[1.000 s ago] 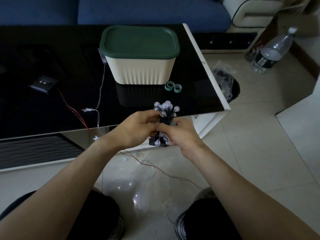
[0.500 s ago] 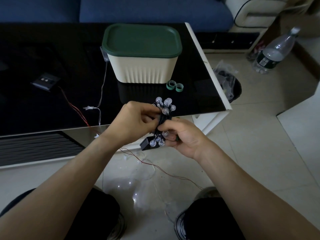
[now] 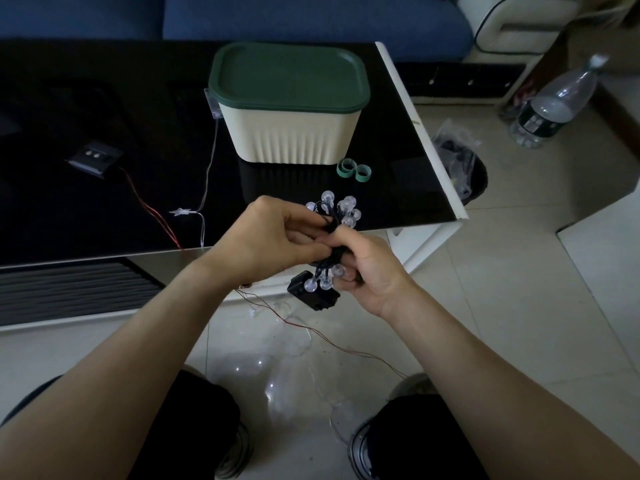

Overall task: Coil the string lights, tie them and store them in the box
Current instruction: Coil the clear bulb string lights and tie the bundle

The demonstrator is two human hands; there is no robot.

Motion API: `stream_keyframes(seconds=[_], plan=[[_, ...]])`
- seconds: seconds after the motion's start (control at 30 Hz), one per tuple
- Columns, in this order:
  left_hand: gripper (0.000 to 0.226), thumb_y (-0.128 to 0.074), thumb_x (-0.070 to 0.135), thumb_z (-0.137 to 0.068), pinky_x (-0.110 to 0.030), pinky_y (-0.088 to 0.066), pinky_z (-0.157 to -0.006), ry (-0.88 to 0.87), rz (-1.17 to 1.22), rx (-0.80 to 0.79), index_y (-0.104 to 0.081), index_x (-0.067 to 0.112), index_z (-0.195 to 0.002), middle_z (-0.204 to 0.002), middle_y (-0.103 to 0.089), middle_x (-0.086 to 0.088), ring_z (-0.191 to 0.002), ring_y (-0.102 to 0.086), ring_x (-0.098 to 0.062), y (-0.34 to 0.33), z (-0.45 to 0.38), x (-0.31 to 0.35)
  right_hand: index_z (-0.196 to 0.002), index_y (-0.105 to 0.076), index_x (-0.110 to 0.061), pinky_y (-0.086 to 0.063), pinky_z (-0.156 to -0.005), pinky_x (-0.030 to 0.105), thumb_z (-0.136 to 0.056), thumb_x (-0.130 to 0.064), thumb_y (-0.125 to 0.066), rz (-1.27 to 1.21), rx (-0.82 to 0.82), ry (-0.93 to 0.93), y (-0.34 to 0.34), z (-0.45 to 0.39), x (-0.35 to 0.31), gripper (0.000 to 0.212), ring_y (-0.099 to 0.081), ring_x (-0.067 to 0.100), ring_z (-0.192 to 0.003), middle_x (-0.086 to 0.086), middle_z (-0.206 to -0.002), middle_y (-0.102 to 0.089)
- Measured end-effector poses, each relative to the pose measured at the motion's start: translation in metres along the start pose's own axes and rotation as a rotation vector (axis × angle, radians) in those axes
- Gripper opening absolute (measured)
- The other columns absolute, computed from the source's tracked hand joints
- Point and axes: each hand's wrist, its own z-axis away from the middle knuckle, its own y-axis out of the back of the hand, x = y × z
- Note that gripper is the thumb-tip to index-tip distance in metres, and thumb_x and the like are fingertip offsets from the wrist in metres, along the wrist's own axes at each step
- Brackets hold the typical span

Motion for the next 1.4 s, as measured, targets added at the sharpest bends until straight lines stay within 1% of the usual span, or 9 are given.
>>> stream_keyframes(seconds=[0.2,0.37,0.47,0.6,0.77,1.0,1.23,1.3,1.4], plan=[[0.013,-0.078,0.009,-0.081,-0.029,-0.061,-0.073,-0.018,0.119,0.141,-0.071,0.005,-0.091,-0.080,-0.076,-0.011,-0.075,-0.075,-0.024,0.004,0.000,0.003,-0.072,-0.055,-0.009,-0.009,-0.056,0.030,-0.089,-0.009,-0.050,-0.053,-0.008,-0.009,0.001,0.009,-0.007,0.018,-0.022,0.011,-0.045,-0.007,-0.039,-0.035],[0.007,-0.063,0.005,-0.092,-0.021,-0.045,-0.044,-0.050,0.150,0.308,-0.067,0.004,-0.087,-0.073,-0.072,-0.011,-0.051,-0.063,-0.021,-0.001,0.001,0.006,-0.074,-0.063,-0.006,-0.013,-0.055,0.028,-0.092,-0.008,-0.048,-0.098,-0.017,-0.018,0.001,0.009,-0.007,0.023,-0.024,0.011,-0.046,-0.007,-0.039,-0.030],[0.005,-0.068,0.011,-0.090,-0.017,-0.044,-0.048,-0.085,-0.034,0.146,-0.069,0.013,-0.094,-0.072,-0.070,0.000,-0.050,-0.063,-0.012,-0.017,0.006,0.000,-0.065,-0.058,-0.012,-0.021,-0.045,0.023,-0.090,-0.008,-0.048,-0.132,-0.059,-0.009,0.000,0.006,-0.005,0.028,-0.029,0.011,-0.046,-0.004,-0.044,-0.026],[0.018,-0.071,0.020,-0.087,-0.013,-0.049,-0.066,-0.136,-0.239,0.228,-0.070,0.021,-0.105,-0.101,-0.064,0.008,-0.069,-0.062,0.004,-0.027,0.003,-0.011,-0.092,-0.061,-0.006,-0.034,-0.044,0.022,-0.092,-0.009,-0.048,-0.071,-0.091,0.023,0.000,0.006,-0.007,0.013,-0.034,0.013,-0.050,-0.001,-0.050,-0.028],[0.024,-0.067,0.022,-0.091,0.000,-0.039,-0.068,-0.231,-0.409,0.173,-0.073,0.015,-0.112,-0.113,-0.060,0.006,-0.073,-0.053,0.019,-0.029,0.003,-0.016,-0.062,-0.048,-0.015,-0.037,-0.048,0.023,-0.095,-0.007,-0.047,0.016,-0.075,0.046,0.001,0.005,-0.008,0.034,-0.037,0.012,-0.050,0.001,-0.054,-0.032],[0.018,-0.070,0.022,-0.086,0.001,-0.035,-0.066,-0.200,-0.410,0.200,-0.075,0.015,-0.102,-0.107,-0.060,0.007,-0.072,-0.053,0.018,-0.029,0.002,-0.014,-0.059,-0.045,-0.018,-0.026,-0.052,0.029,-0.098,-0.009,-0.047,0.232,-0.103,0.124,0.003,0.009,-0.009,0.041,-0.034,0.013,-0.051,0.001,-0.055,-0.033],[0.029,-0.062,0.038,-0.091,-0.018,-0.047,-0.070,-0.047,-0.497,0.098,-0.073,0.014,-0.101,-0.105,-0.054,0.006,-0.081,-0.059,-0.008,-0.029,0.000,-0.020,-0.063,-0.043,-0.016,-0.017,-0.055,0.034,-0.099,-0.009,-0.044,0.351,-0.116,0.156,0.003,0.009,-0.009,0.037,-0.024,0.016,-0.054,0.004,-0.058,-0.027],[0.025,-0.064,0.036,-0.091,-0.013,-0.047,-0.067,-0.043,-0.425,0.086,-0.074,0.016,-0.100,-0.104,-0.055,0.006,-0.077,-0.059,-0.004,-0.028,0.001,-0.020,-0.062,-0.040,-0.016,-0.017,-0.054,0.032,-0.099,-0.008,-0.043,0.376,-0.102,0.165,0.003,0.010,-0.009,0.038,-0.025,0.015,-0.053,0.002,-0.055,-0.028],[0.014,-0.072,0.025,-0.086,-0.023,-0.053,-0.070,-0.031,-0.197,0.126,-0.076,0.017,-0.097,-0.105,-0.058,0.005,-0.071,-0.061,-0.001,-0.028,0.000,-0.017,-0.065,-0.041,-0.015,-0.015,-0.056,0.036,-0.098,-0.008,-0.042,0.369,-0.101,0.182,0.002,0.011,-0.013,0.035,-0.025,0.016,-0.053,0.004,-0.055,-0.030]])
